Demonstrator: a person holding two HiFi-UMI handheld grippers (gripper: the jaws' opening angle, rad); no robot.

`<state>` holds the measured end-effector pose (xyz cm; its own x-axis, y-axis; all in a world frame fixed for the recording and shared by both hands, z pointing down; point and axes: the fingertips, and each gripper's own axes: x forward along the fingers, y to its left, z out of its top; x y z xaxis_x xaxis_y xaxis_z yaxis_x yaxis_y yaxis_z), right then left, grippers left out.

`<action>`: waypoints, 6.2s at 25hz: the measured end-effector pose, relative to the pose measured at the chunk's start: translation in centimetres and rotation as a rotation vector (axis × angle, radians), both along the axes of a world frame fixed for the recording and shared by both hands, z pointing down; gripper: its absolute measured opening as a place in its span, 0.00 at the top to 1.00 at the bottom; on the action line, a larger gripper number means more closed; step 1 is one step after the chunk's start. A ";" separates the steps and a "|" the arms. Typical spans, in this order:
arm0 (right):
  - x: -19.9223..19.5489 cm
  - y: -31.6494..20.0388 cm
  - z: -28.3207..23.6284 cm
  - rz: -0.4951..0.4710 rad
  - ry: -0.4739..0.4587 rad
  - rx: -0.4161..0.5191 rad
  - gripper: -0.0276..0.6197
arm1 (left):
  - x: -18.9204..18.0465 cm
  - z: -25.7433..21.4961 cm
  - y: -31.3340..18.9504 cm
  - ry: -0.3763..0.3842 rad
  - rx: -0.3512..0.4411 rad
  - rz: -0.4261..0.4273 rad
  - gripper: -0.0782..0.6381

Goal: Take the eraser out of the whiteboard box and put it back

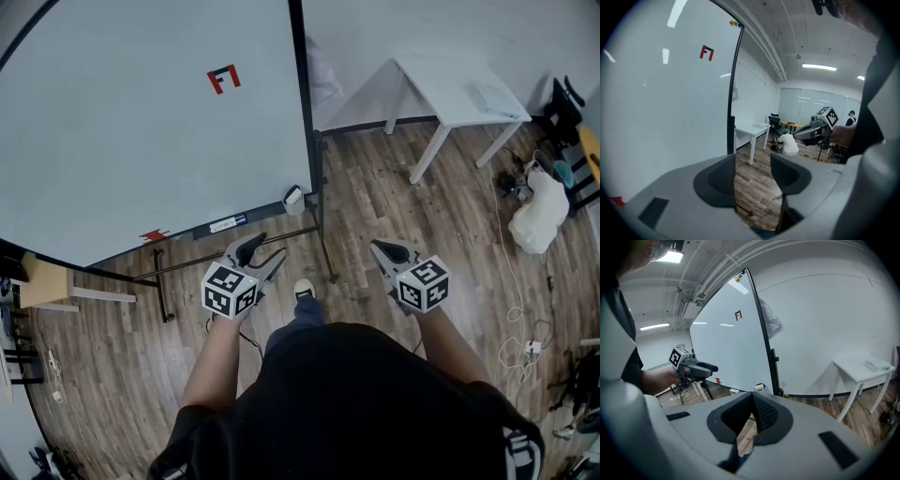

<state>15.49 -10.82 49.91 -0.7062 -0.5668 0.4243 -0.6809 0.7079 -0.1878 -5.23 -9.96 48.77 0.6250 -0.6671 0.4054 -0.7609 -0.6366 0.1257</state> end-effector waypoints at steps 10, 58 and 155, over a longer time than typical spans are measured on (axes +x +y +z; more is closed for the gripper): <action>-1.3 -2.2 1.6 0.000 0.042 -0.046 0.96 | -1.1 0.7 -3.3 0.018 0.001 -0.002 0.55; -3.9 -9.9 10.8 0.059 0.117 -0.240 0.96 | 0.5 14.1 -17.8 -0.089 -0.161 0.109 0.55; -4.4 -3.5 4.6 0.015 0.107 -0.079 0.96 | -1.2 6.7 -11.6 -0.155 -0.038 0.036 0.70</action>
